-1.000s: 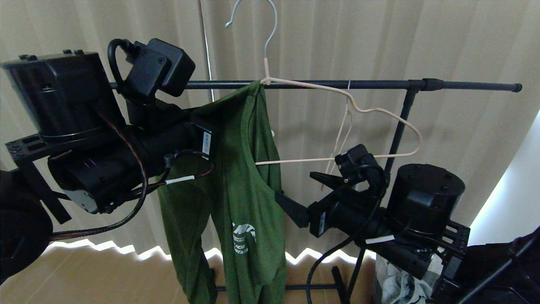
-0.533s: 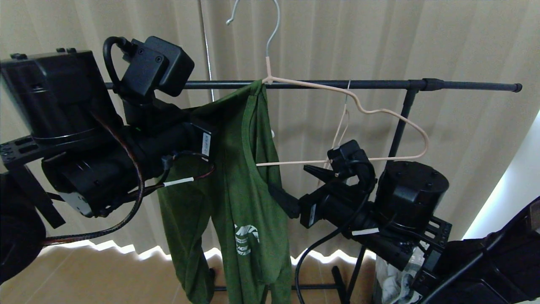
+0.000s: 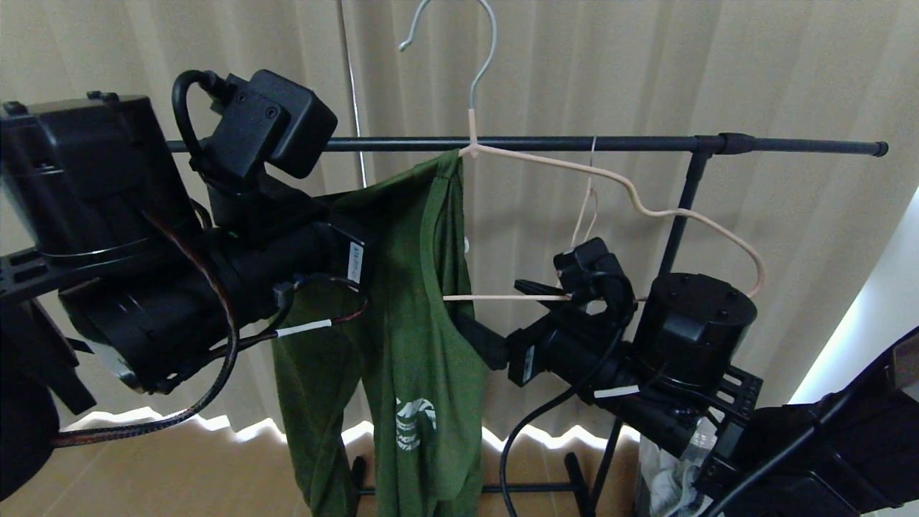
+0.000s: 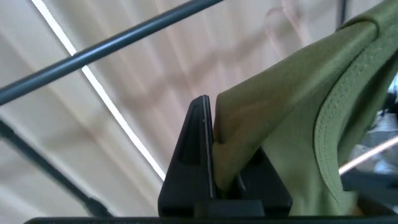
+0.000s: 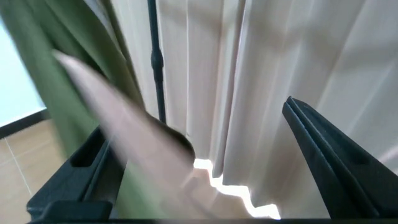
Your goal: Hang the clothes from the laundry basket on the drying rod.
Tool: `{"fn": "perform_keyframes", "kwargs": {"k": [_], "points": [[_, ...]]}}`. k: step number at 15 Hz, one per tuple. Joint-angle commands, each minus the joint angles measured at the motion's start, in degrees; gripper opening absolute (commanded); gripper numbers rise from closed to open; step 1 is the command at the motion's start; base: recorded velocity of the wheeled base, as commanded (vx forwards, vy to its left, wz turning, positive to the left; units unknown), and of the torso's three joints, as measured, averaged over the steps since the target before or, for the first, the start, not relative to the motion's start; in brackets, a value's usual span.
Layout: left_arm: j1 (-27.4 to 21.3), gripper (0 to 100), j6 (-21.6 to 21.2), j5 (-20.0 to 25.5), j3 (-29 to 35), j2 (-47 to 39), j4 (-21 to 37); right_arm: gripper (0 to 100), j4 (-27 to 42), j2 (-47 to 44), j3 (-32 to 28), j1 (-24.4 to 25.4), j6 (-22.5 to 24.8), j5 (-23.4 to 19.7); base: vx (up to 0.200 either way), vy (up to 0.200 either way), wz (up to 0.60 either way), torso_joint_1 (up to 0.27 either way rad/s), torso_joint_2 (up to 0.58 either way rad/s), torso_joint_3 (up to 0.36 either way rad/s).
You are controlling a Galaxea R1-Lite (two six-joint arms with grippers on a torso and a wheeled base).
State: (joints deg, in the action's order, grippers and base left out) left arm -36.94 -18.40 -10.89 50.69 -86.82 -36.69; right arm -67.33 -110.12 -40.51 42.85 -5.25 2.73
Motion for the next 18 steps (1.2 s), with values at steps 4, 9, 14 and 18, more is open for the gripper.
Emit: {"fn": "perform_keyframes", "kwargs": {"k": [4,9,14,18], "points": [[0.81,0,-0.24,-0.1,1.25,1.04,-0.04,100,0.36,1.75,8.08,0.22,0.24,0.08,0.0,0.0,0.0,0.0,0.0,0.0],[0.99,0,-0.15,-0.45,1.08,0.69,-0.04,100,-0.35,4.03,13.18,-0.66,0.33,0.17,0.0,0.0,0.0,0.0,0.0,0.0],[1.08,0,-0.06,-3.09,0.29,0.16,0.31,100,-0.35,4.12,11.94,-0.05,0.51,0.17,0.0,0.0,0.0,0.0,0.0,0.0],[1.43,0,0.11,-10.21,0.64,-1.86,0.13,100,-0.35,4.39,12.47,1.01,4.64,0.43,0.0,0.0,0.0,0.0,0.0,0.0]]}}
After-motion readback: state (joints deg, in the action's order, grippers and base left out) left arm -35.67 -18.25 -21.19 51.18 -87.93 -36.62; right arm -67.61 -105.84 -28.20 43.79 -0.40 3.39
